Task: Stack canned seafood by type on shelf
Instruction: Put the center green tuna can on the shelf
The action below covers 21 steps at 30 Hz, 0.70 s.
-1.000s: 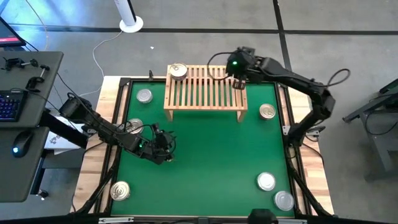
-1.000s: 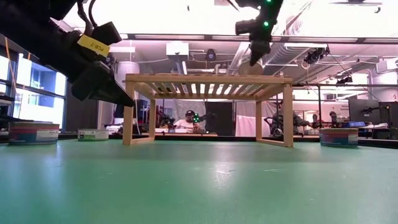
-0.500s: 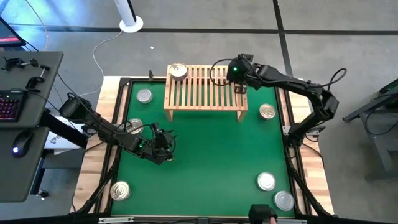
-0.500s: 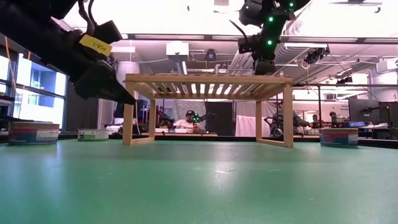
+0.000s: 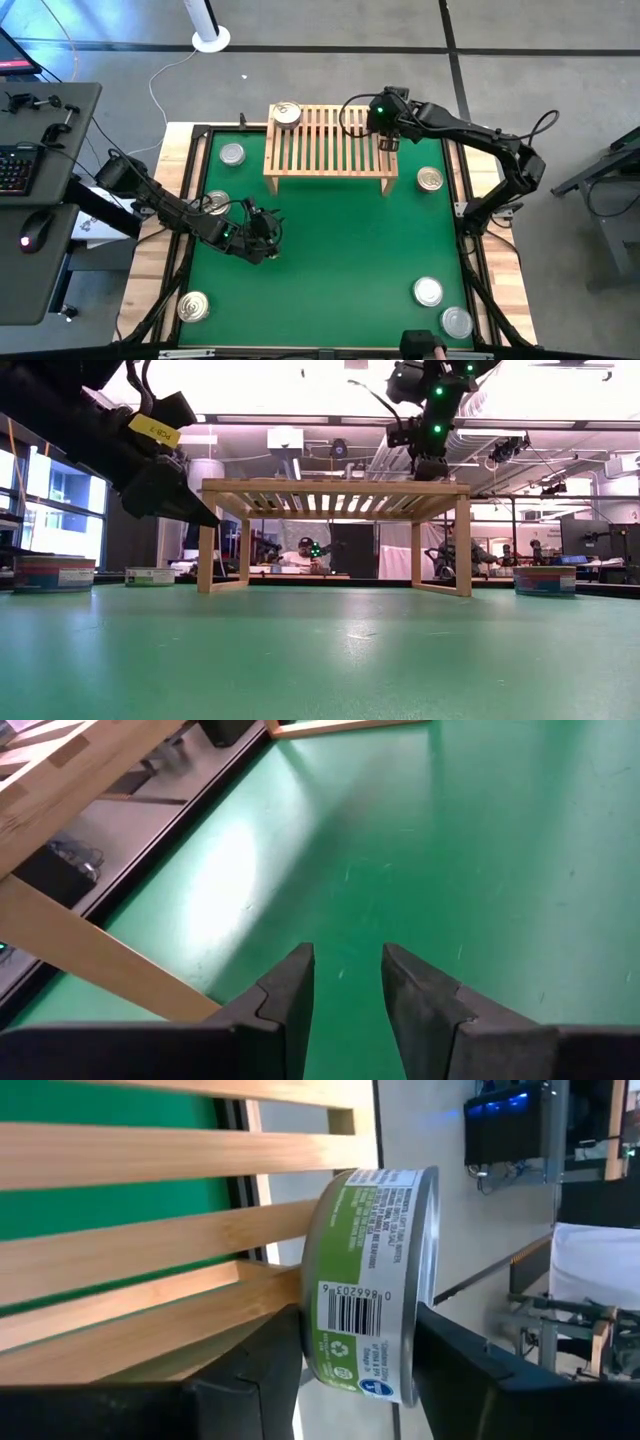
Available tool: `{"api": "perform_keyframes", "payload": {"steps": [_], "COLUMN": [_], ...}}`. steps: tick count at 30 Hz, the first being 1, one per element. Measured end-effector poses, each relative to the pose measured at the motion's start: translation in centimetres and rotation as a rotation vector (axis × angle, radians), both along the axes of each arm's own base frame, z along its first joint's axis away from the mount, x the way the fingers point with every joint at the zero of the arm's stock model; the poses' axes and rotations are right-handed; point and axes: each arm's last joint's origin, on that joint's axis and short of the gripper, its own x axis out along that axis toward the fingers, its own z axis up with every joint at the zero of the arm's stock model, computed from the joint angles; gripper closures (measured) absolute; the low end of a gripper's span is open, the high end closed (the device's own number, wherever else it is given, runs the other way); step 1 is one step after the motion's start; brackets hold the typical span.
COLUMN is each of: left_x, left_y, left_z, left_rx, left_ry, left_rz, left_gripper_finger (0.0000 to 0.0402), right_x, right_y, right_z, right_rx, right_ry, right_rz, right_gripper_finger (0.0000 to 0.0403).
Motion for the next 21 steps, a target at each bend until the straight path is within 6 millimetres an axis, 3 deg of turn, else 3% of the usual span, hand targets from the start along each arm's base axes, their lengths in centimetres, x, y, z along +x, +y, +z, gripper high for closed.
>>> {"api": "perform_keyframes", "payload": {"steps": [5, 13, 17, 21], "left_x": [0.0, 0.0, 0.0, 0.0], "left_y": [0.0, 0.0, 0.0, 0.0], "left_z": [0.0, 0.0, 0.0, 0.0], "left_rx": [-0.001, -0.002, -0.002, -0.003], "left_ry": [0.0, 0.001, 0.0, -0.001], "left_rz": [0.0, -0.001, -0.001, 0.0], "left_gripper_finger": [0.0294, 0.0294, 0.0294, 0.0294], "right_x": [0.0, -0.4, -0.6, -0.8], "right_y": [0.1, 0.4, 0.5, 0.8], "right_z": [-0.2, -0.3, 1.5, 4.5], "right_rx": [0.03, 0.065, 0.074, 0.125], "right_ry": [0.008, 0.055, 0.039, -0.066], "right_rz": [0.022, 0.016, -0.011, -0.017], "right_gripper_finger": [0.0229, 0.0147, 0.0126, 0.0124]}}
